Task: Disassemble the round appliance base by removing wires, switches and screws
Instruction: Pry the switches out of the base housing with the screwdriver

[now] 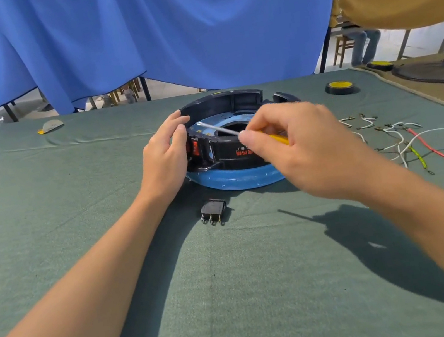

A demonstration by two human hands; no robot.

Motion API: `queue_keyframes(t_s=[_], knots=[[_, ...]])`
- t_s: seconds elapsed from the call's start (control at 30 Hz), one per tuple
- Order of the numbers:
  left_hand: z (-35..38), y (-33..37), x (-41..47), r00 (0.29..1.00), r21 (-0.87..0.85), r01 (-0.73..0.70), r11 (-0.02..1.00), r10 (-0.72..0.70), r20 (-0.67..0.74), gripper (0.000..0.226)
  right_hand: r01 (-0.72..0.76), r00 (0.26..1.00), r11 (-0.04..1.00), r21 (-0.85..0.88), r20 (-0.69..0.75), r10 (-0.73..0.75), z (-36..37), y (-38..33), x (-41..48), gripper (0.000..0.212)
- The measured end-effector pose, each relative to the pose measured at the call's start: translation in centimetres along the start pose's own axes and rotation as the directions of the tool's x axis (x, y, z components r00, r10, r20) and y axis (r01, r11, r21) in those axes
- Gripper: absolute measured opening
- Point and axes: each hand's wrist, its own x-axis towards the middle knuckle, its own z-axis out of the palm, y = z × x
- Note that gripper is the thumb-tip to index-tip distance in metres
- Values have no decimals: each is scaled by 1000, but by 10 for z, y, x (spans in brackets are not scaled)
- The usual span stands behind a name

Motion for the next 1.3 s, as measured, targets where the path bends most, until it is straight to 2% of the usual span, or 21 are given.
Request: queue_keyframes(t_s=[0.13, 0.23, 0.3, 0.4, 0.47, 0.6, 0.77, 0.87, 1.0, 1.1, 1.2, 1.3], knots=[[1, 2, 0, 1000, 28, -2, 1000, 2, -21, 33, -51, 979, 996, 70, 200, 36, 28, 0, -6, 15], [0, 1, 0, 1000, 29, -16, 999, 16, -15, 32, -22, 978, 992, 123, 211, -5, 45, 0, -7, 13], [0, 1, -1, 999, 37, -31, 999, 32, -14, 32, -2, 982, 996, 90, 187, -15, 54, 0, -6, 20], [1, 1, 0, 999, 67, -26, 997, 28, -24, 32, -19, 971, 1000, 5, 239, 18, 64, 0, -6, 41], [2, 1, 1, 999, 88, -23, 996, 26, -33, 33, 1, 968, 999, -48, 250, 11, 66, -2, -5, 48], [2, 3, -2, 997, 98, -53, 994, 58, -42, 34, 66, 979, 998, -14, 196, -62, 53, 4, -3, 45], [2, 9, -6, 984, 258, -101, 961, 135, -117, 40, -22, 968, 999, 32, 250, 13, 17, 21, -4, 24], [5, 17, -10, 959, 349, -217, 912, 265, -98, 37, -74, 975, 995, 70, 215, 58, -10, 36, -5, 21], [15, 31, -21, 888, 473, -408, 780, 460, 7, 35, -106, 976, 986, -132, 178, 129, -41, 63, -7, 18], [23, 37, -27, 831, 494, -522, 696, 545, 111, 34, -148, 979, 961, -232, 103, 176, -51, 85, -11, 17], [26, 39, -27, 821, 508, -540, 670, 551, 146, 35, -164, 982, 950, -267, 43, 182, -51, 98, -15, 18], [25, 38, -27, 824, 515, -537, 668, 546, 151, 37, -122, 981, 943, -311, 109, 163, -47, 102, -17, 20]])
